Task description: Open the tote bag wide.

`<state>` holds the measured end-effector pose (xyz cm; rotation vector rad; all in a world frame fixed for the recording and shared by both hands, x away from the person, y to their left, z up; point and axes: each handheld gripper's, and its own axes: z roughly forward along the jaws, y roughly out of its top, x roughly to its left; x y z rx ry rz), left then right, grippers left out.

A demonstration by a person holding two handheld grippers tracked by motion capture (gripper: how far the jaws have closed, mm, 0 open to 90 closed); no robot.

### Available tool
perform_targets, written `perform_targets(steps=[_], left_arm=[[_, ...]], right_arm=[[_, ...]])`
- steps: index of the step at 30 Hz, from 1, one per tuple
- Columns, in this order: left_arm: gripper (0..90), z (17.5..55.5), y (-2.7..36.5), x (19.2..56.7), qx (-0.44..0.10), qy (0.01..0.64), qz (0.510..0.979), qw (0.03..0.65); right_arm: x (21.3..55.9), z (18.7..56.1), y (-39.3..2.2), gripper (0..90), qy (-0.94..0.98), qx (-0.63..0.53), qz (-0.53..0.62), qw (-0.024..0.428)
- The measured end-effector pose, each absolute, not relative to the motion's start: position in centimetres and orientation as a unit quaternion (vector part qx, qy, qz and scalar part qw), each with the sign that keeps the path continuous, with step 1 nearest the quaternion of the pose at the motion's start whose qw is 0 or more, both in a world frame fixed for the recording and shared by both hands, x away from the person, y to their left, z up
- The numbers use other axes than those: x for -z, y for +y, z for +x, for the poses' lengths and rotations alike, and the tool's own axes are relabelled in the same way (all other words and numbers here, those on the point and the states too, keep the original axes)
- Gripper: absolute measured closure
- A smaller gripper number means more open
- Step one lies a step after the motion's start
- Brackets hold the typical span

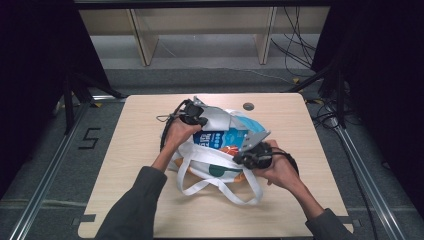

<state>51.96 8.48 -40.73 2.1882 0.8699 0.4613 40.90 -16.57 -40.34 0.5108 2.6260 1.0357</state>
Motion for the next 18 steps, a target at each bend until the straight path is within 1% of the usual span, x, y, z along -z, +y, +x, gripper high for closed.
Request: perform_targets(steps=[2,4,5,6,8,11,12,13,15,16,17,18], left_arm=[[86.8,51.0,9.6,40.2,-0.176,0.332,0.847,0.375],[86.5,50.0,11.0,39.5,-0.167,0.339,0.832,0.406],[86.4,49.6,12.1,39.1,-0.173,0.341,0.827,0.413],[86.2,49.5,12.6,38.9,-0.186,0.34,0.828,0.406],[85.9,49.7,13.8,38.8,-0.198,0.346,0.828,0.394],[85.7,50.6,15.7,40.2,-0.195,0.369,0.831,0.367],[85.8,50.8,16.2,40.9,-0.189,0.376,0.833,0.358],[85.8,51.0,16.5,41.7,-0.18,0.384,0.833,0.356],[87.0,51.1,16.7,42.9,-0.169,0.394,0.829,0.36],[88.0,51.0,16.4,43.9,-0.181,0.385,0.837,0.344],[88.2,51.0,16.4,43.9,-0.181,0.385,0.837,0.344],[88.2,50.9,16.2,44.3,-0.191,0.378,0.842,0.335]], right_arm=[[38.4,41.8,-17.1,90.0,0.884,-0.401,0.176,0.164],[36.9,42.5,-17.5,90.0,0.868,-0.418,0.192,0.189],[36.1,43.2,-17.7,90.0,0.859,-0.431,0.189,0.201],[35.3,44.3,-18.0,90.0,0.85,-0.433,0.206,0.219],[35.1,46.0,-18.2,90.0,0.85,-0.417,0.218,0.236],[36.6,48.8,-18.8,90.0,0.851,-0.384,0.264,0.24],[38.1,50.2,-19.1,90.0,0.858,-0.353,0.286,0.24],[38.1,50.2,-19.1,90.0,0.858,-0.353,0.286,0.24],[39.9,51.4,-19.3,90.0,0.863,-0.337,0.297,0.232],[41.6,52.5,-19.5,90.0,0.863,-0.329,0.316,0.218],[41.6,52.5,-19.5,90.0,0.863,-0.329,0.316,0.218],[42.5,53.0,-19.6,90.0,0.862,-0.327,0.325,0.212]])
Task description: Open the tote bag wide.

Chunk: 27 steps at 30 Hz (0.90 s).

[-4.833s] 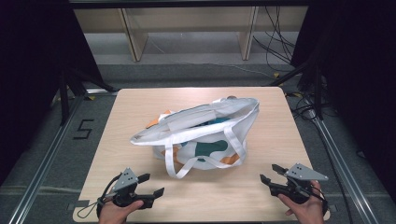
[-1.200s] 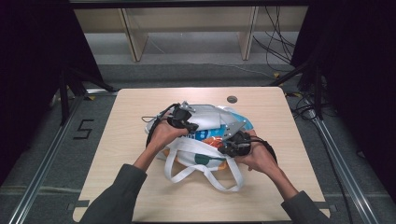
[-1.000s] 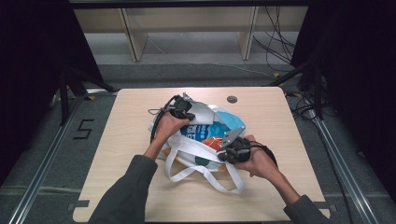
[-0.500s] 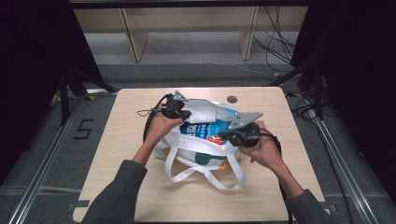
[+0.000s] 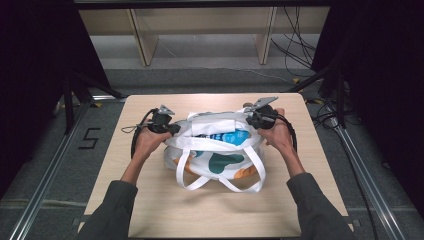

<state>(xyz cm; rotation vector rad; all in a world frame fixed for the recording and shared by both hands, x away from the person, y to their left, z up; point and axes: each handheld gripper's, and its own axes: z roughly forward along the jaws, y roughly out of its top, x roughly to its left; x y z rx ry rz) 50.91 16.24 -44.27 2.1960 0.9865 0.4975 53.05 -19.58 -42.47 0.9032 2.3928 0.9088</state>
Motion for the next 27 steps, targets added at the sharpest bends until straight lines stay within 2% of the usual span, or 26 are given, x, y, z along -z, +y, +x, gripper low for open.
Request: perform_targets(steps=[3,7,9,10,12,16,18,21,24,27], left_arm=[[89.2,51.1,16.1,45.1,-0.189,0.387,0.839,0.332],[89.3,51.1,16.0,45.3,-0.188,0.394,0.836,0.332],[88.9,51.0,16.2,44.8,-0.182,0.397,0.835,0.335],[86.9,50.9,16.4,44.4,-0.172,0.4,0.832,0.343],[86.7,50.5,16.8,43.7,-0.165,0.398,0.826,0.363],[86.7,49.4,16.2,41.7,-0.154,0.384,0.807,0.422],[86.5,49.0,15.1,40.8,-0.143,0.365,0.808,0.439],[85.3,48.8,12.7,40.1,-0.141,0.333,0.827,0.431],[85.2,49.6,10.4,40.3,-0.125,0.318,0.846,0.41],[86.1,51.2,8.8,41.5,-0.102,0.327,0.86,0.378]], right_arm=[[46.4,54.2,-19.4,90.0,0.866,-0.308,0.358,0.163],[47.7,53.9,-19.6,90.0,0.859,-0.325,0.369,0.143],[46.6,53.3,-19.6,90.0,0.863,-0.312,0.365,0.157],[44.9,52.8,-20.0,90.0,0.854,-0.333,0.357,0.18],[43.8,52.3,-20.3,90.0,0.849,-0.342,0.359,0.184],[40.1,50.5,-20.5,90.0,0.84,-0.405,0.312,0.183],[39.1,49.3,-19.7,90.0,0.846,-0.417,0.288,0.166],[39.4,48.3,-17.7,90.0,0.866,-0.401,0.252,0.162],[40.6,47.7,-15.7,90.0,0.895,-0.358,0.227,0.139],[41.6,46.4,-14.3,90.0,0.915,-0.333,0.199,0.113]])
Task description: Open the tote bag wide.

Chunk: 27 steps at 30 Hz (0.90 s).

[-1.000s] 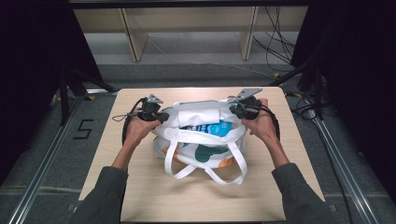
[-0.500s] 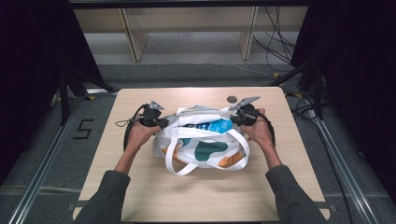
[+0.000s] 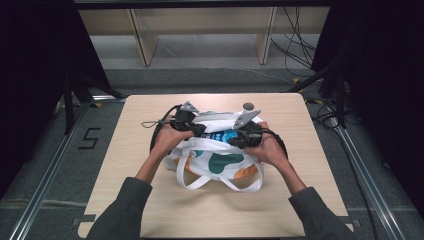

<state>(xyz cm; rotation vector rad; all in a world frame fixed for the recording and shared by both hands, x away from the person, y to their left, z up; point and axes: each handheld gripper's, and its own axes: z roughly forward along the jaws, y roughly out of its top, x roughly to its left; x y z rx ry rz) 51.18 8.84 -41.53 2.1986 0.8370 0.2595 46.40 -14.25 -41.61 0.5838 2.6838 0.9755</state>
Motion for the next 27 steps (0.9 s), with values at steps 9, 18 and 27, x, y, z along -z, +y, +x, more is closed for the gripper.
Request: perform_targets(steps=[9,18,27], left_arm=[[89.4,54.7,7.5,43.1,-0.177,0.358,0.87,0.289],[86.9,53.2,7.6,41.8,-0.171,0.339,0.875,0.299],[84.4,48.2,10.9,42.2,-0.122,0.281,0.908,0.286]], right_arm=[[45.0,41.6,-14.0,90.0,0.942,-0.296,0.148,0.057],[44.2,41.3,-14.8,90.0,0.926,-0.334,0.158,0.083],[39.1,44.3,-17.9,89.2,0.87,-0.394,0.231,0.184]])
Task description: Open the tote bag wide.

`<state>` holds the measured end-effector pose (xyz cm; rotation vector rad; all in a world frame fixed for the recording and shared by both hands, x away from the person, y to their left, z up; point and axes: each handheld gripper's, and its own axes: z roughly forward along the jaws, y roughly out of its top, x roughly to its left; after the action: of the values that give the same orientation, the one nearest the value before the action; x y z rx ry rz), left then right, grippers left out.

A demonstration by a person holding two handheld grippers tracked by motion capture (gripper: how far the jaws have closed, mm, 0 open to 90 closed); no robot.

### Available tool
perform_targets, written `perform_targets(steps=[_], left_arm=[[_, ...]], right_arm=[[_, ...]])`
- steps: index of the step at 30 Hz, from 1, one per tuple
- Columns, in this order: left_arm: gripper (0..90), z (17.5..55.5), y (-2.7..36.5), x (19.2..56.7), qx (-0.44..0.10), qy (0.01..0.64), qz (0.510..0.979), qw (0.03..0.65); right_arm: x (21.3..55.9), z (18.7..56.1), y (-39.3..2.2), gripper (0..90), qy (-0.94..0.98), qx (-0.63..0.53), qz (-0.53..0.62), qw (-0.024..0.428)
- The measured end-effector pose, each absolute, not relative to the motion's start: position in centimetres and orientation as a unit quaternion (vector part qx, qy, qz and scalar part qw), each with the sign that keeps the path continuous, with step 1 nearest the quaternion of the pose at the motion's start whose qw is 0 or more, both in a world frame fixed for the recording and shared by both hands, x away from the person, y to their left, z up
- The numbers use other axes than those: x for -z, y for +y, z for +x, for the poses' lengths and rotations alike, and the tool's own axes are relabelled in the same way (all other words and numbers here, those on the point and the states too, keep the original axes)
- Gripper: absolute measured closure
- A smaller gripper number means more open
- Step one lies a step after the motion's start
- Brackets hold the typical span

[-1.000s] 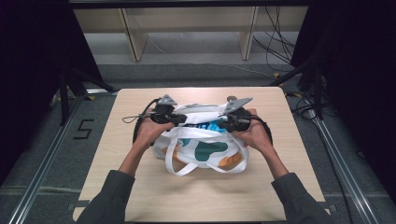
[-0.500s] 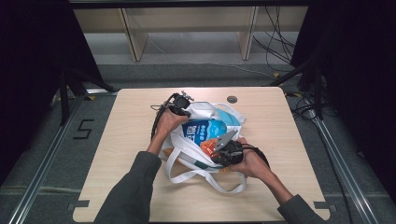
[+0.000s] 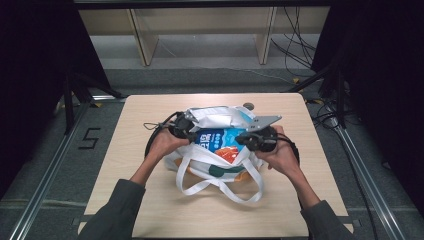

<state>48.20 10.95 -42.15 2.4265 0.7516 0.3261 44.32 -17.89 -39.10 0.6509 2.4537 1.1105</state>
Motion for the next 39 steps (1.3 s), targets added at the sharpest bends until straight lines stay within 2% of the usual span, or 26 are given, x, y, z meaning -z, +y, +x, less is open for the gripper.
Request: perform_targets(steps=[3,5,7,11,16,17,20,23,24,27,30,33,35,37,39], left_arm=[[86.2,46.4,11.6,42.4,-0.13,0.255,0.919,0.271],[86.7,45.5,12.2,43.1,-0.13,0.247,0.924,0.263],[88.5,45.3,13.3,44.0,-0.115,0.256,0.917,0.282],[89.2,44.9,14.7,44.7,-0.098,0.278,0.9,0.321],[89.2,44.7,14.3,44.5,-0.112,0.264,0.909,0.302],[89.0,44.7,14.2,44.3,-0.112,0.27,0.908,0.3],[84.2,44.9,14.2,43.5,-0.128,0.275,0.898,0.32],[83.2,45.6,14.5,42.7,-0.152,0.287,0.882,0.342],[82.8,45.9,14.5,42.6,-0.159,0.308,0.868,0.356],[81.5,47.1,14.7,42.2,-0.154,0.318,0.858,0.373],[81.9,48.0,14.6,42.2,-0.17,0.331,0.857,0.356],[83.3,48.8,16.1,42.7,-0.176,0.356,0.848,0.351],[85.6,49.3,17.4,43.2,-0.198,0.369,0.845,0.331],[87.8,49.5,18.2,43.7,-0.18,0.38,0.84,0.342],[88.2,49.5,18.0,44.2,-0.183,0.383,0.842,0.334]], right_arm=[[39.4,46.9,-19.3,90.0,0.863,-0.371,0.273,0.207],[39.8,47.4,-19.5,90.0,0.866,-0.355,0.284,0.21],[40.8,48.5,-19.9,90.0,0.873,-0.315,0.297,0.226],[45.3,50.2,-20.7,90.0,0.884,-0.271,0.33,0.193],[47.0,50.6,-20.7,90.0,0.891,-0.259,0.334,0.168],[46.8,50.6,-20.6,90.0,0.886,-0.266,0.331,0.185],[43.9,49.4,-21.0,90.0,0.872,-0.305,0.324,0.202],[42.3,48.4,-20.9,90.0,0.865,-0.337,0.315,0.198],[41.6,48.0,-20.8,90.0,0.865,-0.359,0.29,0.199],[40.6,46.3,-19.6,90.0,0.867,-0.393,0.259,0.165],[40.9,45.2,-18.4,90.0,0.888,-0.375,0.229,0.136],[41.6,44.3,-18.4,90.0,0.9,-0.361,0.206,0.132],[42.2,43.2,-18.8,90.0,0.905,-0.346,0.215,0.12],[43.2,42.5,-18.9,90.0,0.912,-0.335,0.21,0.11],[43.8,42.1,-18.6,90.0,0.914,-0.328,0.207,0.119]])
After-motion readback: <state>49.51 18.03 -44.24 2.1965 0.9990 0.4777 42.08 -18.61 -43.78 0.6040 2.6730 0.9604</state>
